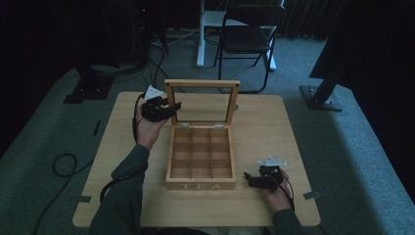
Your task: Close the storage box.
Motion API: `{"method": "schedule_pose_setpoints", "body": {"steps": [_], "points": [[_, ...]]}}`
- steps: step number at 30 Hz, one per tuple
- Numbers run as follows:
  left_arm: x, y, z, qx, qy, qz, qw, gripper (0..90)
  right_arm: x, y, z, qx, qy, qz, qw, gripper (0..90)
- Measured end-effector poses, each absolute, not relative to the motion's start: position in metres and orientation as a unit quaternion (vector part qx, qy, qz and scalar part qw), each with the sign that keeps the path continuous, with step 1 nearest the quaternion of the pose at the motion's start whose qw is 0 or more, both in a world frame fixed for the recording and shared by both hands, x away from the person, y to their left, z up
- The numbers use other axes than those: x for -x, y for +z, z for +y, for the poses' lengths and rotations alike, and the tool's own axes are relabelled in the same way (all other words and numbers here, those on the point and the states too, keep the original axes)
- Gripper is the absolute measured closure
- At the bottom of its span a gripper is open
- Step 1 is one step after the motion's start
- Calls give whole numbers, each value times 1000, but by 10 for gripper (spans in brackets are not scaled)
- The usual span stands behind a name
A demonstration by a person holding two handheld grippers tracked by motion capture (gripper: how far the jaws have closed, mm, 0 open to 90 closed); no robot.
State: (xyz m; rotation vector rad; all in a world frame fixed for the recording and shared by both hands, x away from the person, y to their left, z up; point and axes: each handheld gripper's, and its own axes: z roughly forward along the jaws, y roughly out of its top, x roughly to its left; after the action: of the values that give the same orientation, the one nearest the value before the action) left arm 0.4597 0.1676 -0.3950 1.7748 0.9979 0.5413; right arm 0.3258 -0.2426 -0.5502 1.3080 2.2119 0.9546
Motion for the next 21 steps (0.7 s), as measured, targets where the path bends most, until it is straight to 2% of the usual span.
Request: {"method": "schedule_pose_setpoints", "body": {"steps": [21], "points": [[-417,-381,169,-728,244,404,497,498,-326,-550,-242,-469,341,790,199,145]]}}
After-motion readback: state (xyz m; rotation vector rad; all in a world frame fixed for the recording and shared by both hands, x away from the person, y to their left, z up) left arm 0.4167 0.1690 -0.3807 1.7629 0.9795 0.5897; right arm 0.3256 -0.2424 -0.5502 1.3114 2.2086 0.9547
